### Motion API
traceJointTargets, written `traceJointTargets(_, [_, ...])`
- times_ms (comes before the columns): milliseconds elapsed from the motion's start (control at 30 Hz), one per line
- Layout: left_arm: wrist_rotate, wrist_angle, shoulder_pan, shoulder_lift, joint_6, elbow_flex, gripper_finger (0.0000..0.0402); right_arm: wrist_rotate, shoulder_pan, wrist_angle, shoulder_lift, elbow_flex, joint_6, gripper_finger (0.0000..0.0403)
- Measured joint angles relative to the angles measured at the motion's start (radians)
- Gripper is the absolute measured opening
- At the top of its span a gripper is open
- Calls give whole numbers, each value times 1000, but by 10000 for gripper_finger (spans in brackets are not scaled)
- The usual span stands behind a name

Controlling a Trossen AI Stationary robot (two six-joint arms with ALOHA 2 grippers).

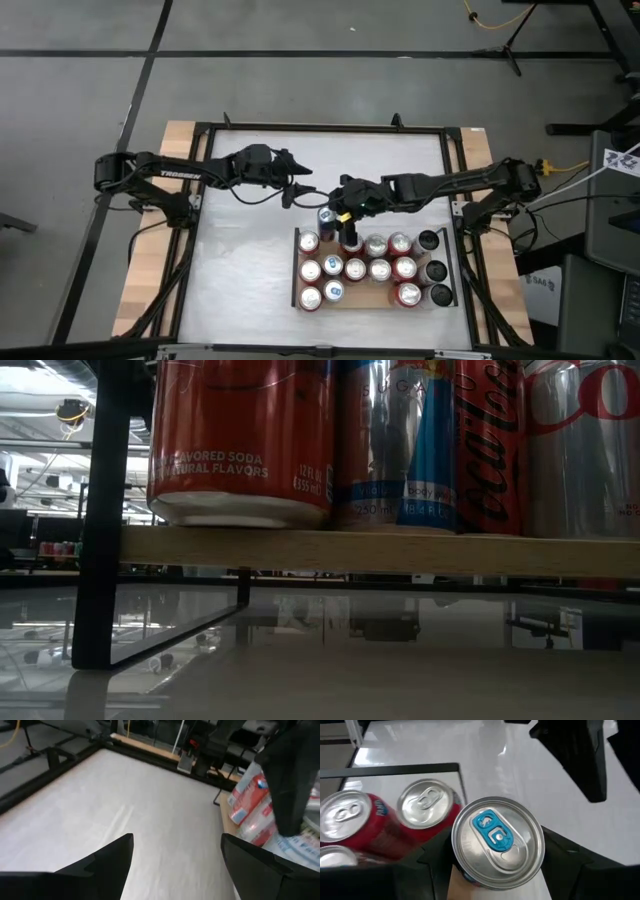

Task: Place canned beverage on shelf
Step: Put the blue soda can on the shelf

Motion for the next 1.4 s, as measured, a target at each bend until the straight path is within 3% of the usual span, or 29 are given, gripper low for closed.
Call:
traceJointTargets(733, [9, -3, -26, 154, 10, 0, 295, 13, 38, -29, 44, 0, 75, 230])
traceJointTargets(1267, [10, 3, -10, 160, 19, 4, 294, -27, 38, -18, 65, 0, 75, 230])
traceJointTargets(1400, [93, -17, 18, 160, 37, 40, 285, -30, 38, -18, 65, 0, 75, 230])
